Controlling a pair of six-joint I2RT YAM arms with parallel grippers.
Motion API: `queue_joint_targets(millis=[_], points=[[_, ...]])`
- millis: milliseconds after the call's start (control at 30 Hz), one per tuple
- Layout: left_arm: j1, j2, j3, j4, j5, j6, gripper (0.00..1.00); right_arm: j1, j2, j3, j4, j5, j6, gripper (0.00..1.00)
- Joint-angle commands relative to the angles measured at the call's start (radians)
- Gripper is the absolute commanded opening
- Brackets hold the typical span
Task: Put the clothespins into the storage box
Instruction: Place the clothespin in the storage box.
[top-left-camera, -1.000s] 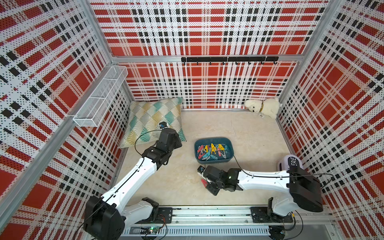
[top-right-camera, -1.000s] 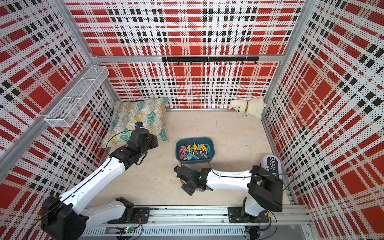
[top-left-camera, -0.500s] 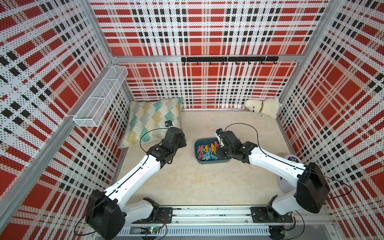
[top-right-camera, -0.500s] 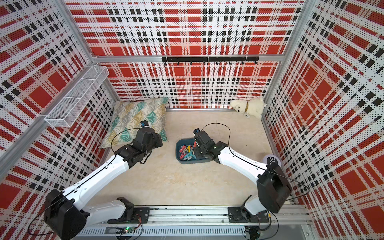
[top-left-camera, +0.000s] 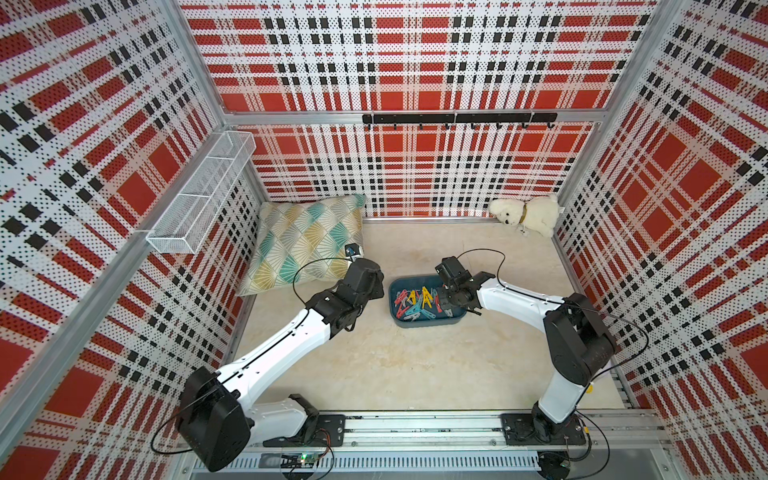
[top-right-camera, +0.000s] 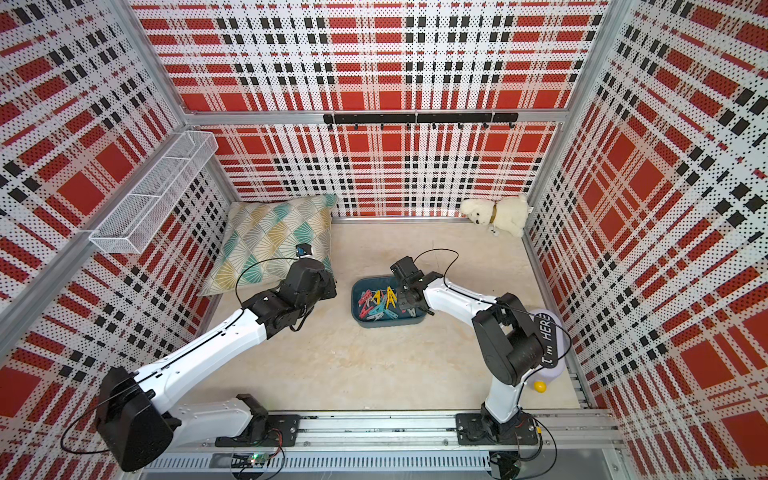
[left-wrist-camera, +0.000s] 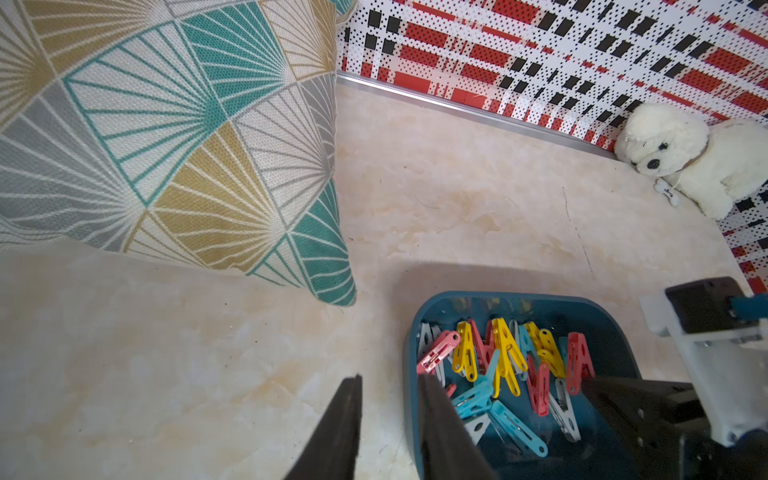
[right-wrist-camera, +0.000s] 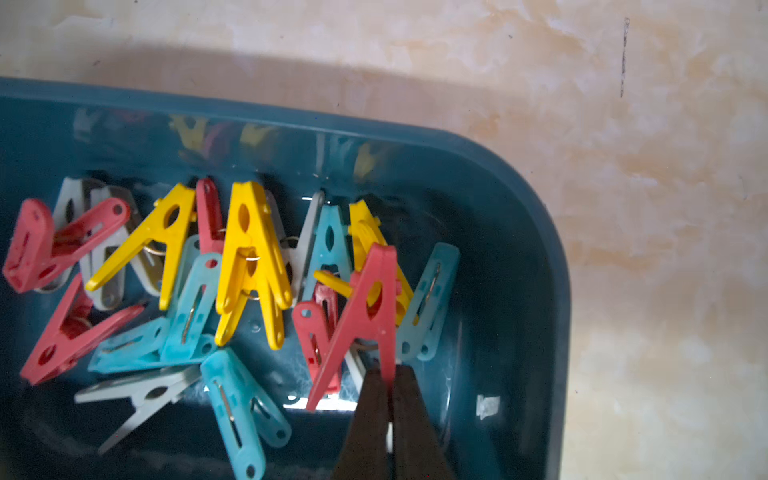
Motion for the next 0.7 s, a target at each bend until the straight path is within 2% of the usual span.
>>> queue_joint_targets(millis=[0, 167, 300, 433, 500, 667], points=[[-0.011, -0.041, -0.021, 0.022, -0.013, 0.013, 0.30, -0.023, 0.033, 0.036, -0.018, 0.036, 0.038, 0.03], [-0.009, -0.059, -0.042, 0.025, -0.018, 0.015, 0.30, -0.026, 0.101, 0.102, -0.069, 0.057, 0.044, 0.06], [-0.006, -0.070, -0.046, 0.024, -0.018, 0.015, 0.30, -0.026, 0.113, 0.111, -0.075, 0.057, 0.046, 0.13], [-0.001, -0.061, -0.046, 0.025, -0.012, 0.017, 0.30, -0.026, 0.114, 0.113, -0.074, 0.049, 0.044, 0.17], [-0.001, -0.056, -0.045, 0.025, -0.010, 0.018, 0.30, -0.026, 0.112, 0.120, -0.079, 0.046, 0.039, 0.23], [-0.001, -0.040, -0.039, 0.023, -0.013, 0.019, 0.30, -0.026, 0.068, 0.135, -0.080, 0.010, 0.029, 0.24]])
